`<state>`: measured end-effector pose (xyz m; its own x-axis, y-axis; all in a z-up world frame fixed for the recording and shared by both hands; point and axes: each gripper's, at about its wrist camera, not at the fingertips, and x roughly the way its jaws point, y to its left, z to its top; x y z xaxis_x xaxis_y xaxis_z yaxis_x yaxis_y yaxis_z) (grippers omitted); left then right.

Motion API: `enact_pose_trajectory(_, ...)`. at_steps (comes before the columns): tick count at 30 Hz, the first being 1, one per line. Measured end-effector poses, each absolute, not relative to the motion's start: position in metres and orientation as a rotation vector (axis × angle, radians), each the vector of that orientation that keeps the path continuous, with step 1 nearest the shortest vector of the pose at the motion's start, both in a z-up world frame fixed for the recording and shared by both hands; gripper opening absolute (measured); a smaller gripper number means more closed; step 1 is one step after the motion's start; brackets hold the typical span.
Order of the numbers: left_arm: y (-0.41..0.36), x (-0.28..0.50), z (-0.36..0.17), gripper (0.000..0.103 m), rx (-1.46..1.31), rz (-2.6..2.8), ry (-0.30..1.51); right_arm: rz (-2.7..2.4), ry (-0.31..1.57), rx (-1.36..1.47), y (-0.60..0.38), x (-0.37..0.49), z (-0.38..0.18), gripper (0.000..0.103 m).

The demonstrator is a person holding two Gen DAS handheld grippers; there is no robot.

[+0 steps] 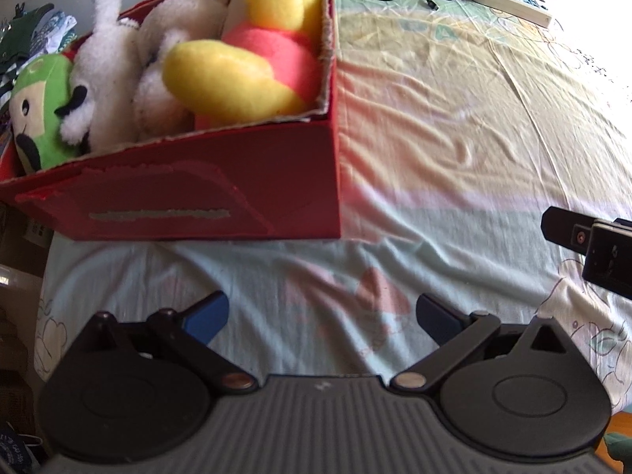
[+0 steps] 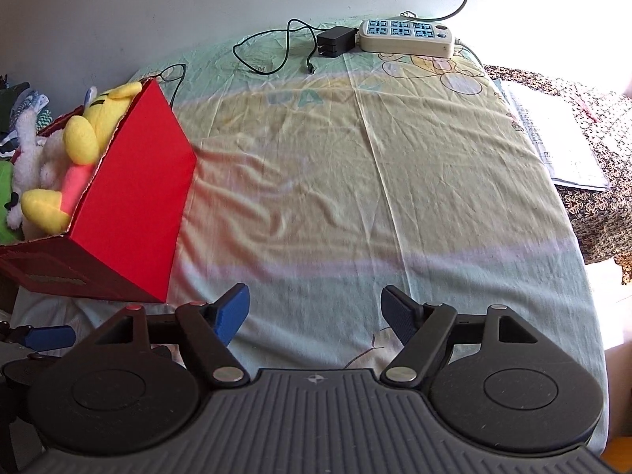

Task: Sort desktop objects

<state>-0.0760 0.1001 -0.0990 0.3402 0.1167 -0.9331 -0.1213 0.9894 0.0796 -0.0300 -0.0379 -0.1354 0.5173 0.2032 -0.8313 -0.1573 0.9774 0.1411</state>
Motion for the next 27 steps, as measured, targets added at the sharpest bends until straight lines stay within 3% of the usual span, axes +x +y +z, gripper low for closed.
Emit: enact_pose_trajectory(27,0.202,-0.091,-0.094,0.102,-0.094,0.173,1.193,0.220,1.034,-0.008,0.059,-0.041,-0.135,0.076)
